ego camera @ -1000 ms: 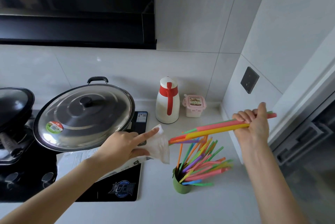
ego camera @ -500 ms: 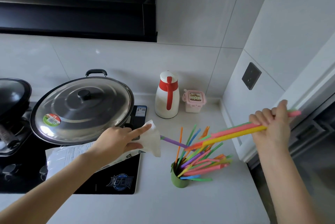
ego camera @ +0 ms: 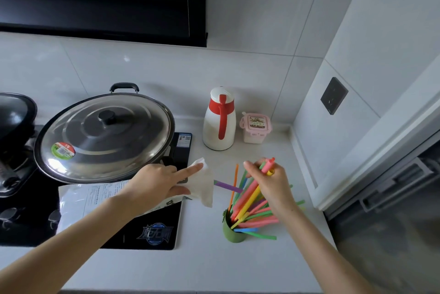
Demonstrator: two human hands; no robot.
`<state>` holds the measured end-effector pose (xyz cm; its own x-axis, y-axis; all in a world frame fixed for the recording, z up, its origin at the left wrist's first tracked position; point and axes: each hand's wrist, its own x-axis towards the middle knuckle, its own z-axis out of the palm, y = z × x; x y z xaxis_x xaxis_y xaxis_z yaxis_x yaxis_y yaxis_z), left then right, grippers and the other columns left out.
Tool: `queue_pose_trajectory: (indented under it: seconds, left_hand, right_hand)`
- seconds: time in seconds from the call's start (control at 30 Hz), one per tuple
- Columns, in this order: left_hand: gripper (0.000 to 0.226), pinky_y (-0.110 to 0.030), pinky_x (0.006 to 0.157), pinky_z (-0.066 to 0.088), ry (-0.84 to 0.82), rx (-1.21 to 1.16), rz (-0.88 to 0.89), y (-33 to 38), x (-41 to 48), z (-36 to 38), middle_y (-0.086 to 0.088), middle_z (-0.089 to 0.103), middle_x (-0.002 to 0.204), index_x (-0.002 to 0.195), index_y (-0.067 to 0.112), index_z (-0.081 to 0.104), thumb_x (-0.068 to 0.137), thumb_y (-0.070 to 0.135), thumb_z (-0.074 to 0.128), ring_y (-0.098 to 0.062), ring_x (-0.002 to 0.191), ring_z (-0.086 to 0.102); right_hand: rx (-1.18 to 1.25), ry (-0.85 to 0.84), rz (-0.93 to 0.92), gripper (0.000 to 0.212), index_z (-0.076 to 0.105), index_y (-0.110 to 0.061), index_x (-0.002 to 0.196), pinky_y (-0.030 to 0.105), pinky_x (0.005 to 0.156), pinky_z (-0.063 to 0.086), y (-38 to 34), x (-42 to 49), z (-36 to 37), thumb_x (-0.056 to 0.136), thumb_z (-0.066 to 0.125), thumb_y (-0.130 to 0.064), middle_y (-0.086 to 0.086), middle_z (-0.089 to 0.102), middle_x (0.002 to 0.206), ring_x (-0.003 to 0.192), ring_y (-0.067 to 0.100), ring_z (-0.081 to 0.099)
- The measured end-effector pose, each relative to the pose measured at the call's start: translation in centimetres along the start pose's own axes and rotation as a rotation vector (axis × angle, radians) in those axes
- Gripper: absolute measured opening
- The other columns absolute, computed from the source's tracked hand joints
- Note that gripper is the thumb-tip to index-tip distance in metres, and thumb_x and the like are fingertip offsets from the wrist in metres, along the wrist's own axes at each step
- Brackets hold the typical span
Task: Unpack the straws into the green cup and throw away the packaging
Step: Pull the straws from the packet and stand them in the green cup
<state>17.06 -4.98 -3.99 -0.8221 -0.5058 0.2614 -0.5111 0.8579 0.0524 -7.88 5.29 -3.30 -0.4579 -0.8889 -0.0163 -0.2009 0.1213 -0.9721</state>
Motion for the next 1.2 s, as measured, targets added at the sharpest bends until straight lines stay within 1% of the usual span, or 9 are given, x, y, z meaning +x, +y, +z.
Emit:
queue_pose_trajectory:
  seconds: [0.13, 0.33, 0.43, 0.53, 0.67, 0.83, 1.0, 1.1, 1.2]
  left_hand:
    - [0.055, -0.02, 0.04, 0.035, 0.01, 0.004, 0.003, 0.1, 0.3, 0.0, 0.006, 0.049, 0.052, 0.14, 0.042, 0.013, 0.09, 0.06, 0.003, -0.009, 0.041, 0.038]
    - [0.053, -0.021, 0.039, 0.04, 0.036, 0.007, 0.032, 0.2, 0.6, 0.4, 0.006, 0.05, 0.053, 0.14, 0.046, -0.004, 0.089, 0.062, 0.002, -0.011, 0.04, 0.045]
    - [0.053, -0.019, 0.039, 0.035, 0.032, 0.015, 0.024, 0.3, 0.8, 0.3, 0.006, 0.048, 0.052, 0.14, 0.045, -0.003, 0.09, 0.061, 0.003, -0.01, 0.039, 0.043]
    - [0.053, -0.018, 0.041, 0.029, 0.022, 0.027, 0.015, 0.3, 0.9, 0.2, 0.007, 0.047, 0.051, 0.14, 0.045, -0.001, 0.09, 0.061, 0.003, -0.008, 0.04, 0.038]
    - [0.053, -0.019, 0.041, 0.029, 0.007, 0.031, 0.012, 0.3, 1.0, 0.1, 0.007, 0.046, 0.053, 0.14, 0.045, 0.0, 0.09, 0.061, 0.004, -0.009, 0.041, 0.039]
    - [0.054, -0.017, 0.041, 0.029, 0.008, 0.056, 0.012, 0.5, 1.2, -0.1, 0.009, 0.044, 0.053, 0.141, 0.043, -0.001, 0.09, 0.061, 0.003, -0.007, 0.041, 0.036]
    - [0.055, -0.018, 0.041, 0.031, 0.005, 0.066, 0.015, 0.7, 1.2, 0.0, 0.008, 0.048, 0.053, 0.141, 0.042, 0.001, 0.09, 0.06, 0.003, -0.008, 0.041, 0.044]
    - [0.054, -0.02, 0.043, 0.037, -0.008, 0.047, 0.028, 0.9, 1.3, 0.0, 0.005, 0.053, 0.057, 0.14, 0.043, 0.005, 0.088, 0.061, 0.003, -0.01, 0.045, 0.048]
    - [0.055, -0.017, 0.041, 0.03, -0.006, 0.077, 0.02, 0.9, 1.5, -0.2, 0.009, 0.046, 0.053, 0.141, 0.043, 0.002, 0.09, 0.06, 0.002, -0.007, 0.041, 0.043]
  right_hand:
    - [0.027, -0.014, -0.038, 0.018, 0.059, -0.01, 0.076, 0.022, 0.067, 0.05, -0.5, 0.6, -1.2, 0.079, 0.072, -0.022, 0.012, 0.066, 0.073, 0.071, 0.019, 0.064]
    - [-0.29, -0.086, -0.209, 0.029, 0.054, -0.011, 0.068, 0.021, 0.056, 0.044, 0.4, 0.4, -0.7, 0.087, 0.06, -0.033, 0.015, 0.063, 0.064, 0.058, 0.02, 0.059]
    - [-0.326, -0.163, -0.297, 0.026, 0.052, -0.017, 0.066, 0.016, 0.053, 0.039, 0.7, 0.5, -0.3, 0.087, 0.061, -0.03, -0.001, 0.054, 0.058, 0.053, 0.008, 0.05]
    - [-0.434, -0.143, -0.412, 0.024, 0.053, -0.021, 0.068, 0.011, 0.061, 0.038, 0.9, 0.7, -0.3, 0.084, 0.062, -0.036, -0.012, 0.053, 0.064, 0.064, 0.002, 0.052]
    - [-0.646, -0.009, -0.608, 0.036, 0.061, -0.013, 0.07, 0.021, 0.068, 0.04, 1.7, 1.2, -0.9, 0.086, 0.052, -0.045, -0.004, 0.06, 0.07, 0.071, 0.012, 0.052]
    - [-1.052, -0.103, -0.748, 0.037, 0.073, -0.023, 0.074, 0.031, 0.085, 0.032, 3.2, 0.7, -1.7, 0.089, 0.042, -0.037, -0.007, 0.07, 0.086, 0.085, 0.02, 0.062]
    - [-0.988, 0.032, -0.711, 0.019, 0.073, -0.021, 0.081, 0.034, 0.089, 0.035, 1.1, 0.4, -1.4, 0.085, 0.056, -0.03, -0.006, 0.07, 0.086, 0.087, 0.019, 0.06]
    - [-1.16, -0.078, -0.677, 0.015, 0.074, -0.022, 0.077, 0.032, 0.07, 0.025, 0.0, 0.3, 0.5, 0.068, 0.076, -0.034, -0.005, 0.061, 0.073, 0.075, 0.021, 0.056]
    - [-1.252, -0.187, -0.652, 0.023, 0.076, -0.025, 0.081, 0.032, 0.069, 0.022, -0.4, 0.9, 2.5, 0.062, 0.081, -0.038, -0.004, 0.054, 0.07, 0.075, 0.02, 0.052]
